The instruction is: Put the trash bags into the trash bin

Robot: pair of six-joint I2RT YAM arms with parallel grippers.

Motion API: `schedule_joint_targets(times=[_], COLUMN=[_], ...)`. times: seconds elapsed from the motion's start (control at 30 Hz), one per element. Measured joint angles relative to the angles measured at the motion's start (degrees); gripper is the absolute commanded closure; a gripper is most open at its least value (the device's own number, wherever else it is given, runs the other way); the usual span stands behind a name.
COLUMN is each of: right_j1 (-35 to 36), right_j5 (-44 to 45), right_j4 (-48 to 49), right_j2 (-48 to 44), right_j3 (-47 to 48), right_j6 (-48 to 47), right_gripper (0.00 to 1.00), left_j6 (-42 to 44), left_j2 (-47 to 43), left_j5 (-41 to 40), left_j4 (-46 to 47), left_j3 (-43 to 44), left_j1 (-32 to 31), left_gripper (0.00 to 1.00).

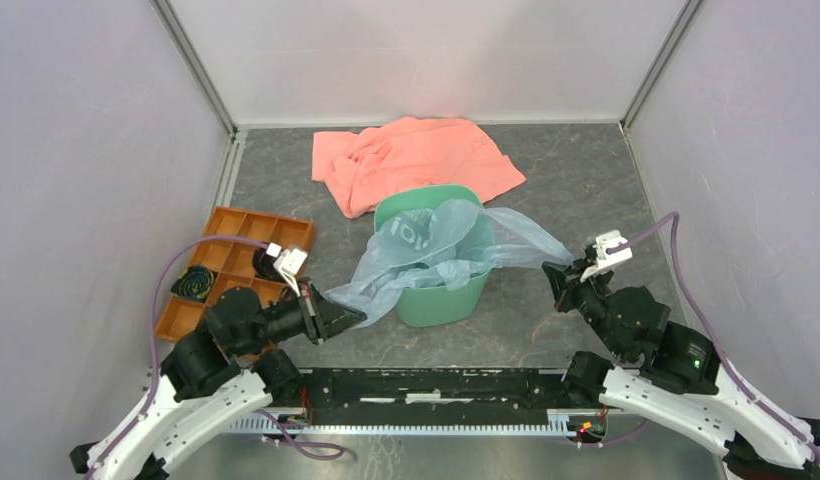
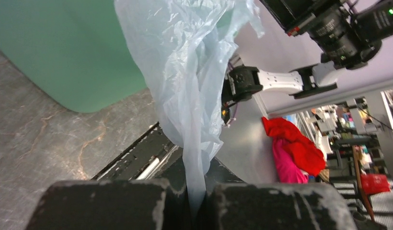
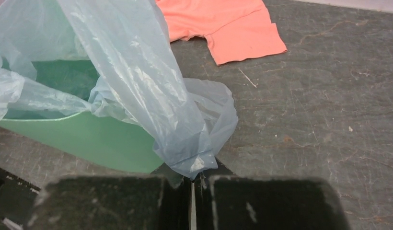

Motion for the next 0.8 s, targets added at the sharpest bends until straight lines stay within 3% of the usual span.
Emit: schedule_joint_targets(times=[0.33, 0.8], right_j1=[0.0, 0.0], right_j5=[-4.1, -6.0], right_j4=[-11.4, -18.2], right_j2=[0.4, -0.8], right_j3=[4.4, 11.1], right_j6=[5.0, 10.4], right_gripper=[1.00, 1.00], left_j6=[0.4, 3.9], left_j2=[-2.5, -4.9], left_j5=[9.0, 4.7], left_j4=[4.7, -0.8], left_j3=[-6.7, -0.6], left_j1=[0.0, 0.0], left_gripper=[0.98, 0.98])
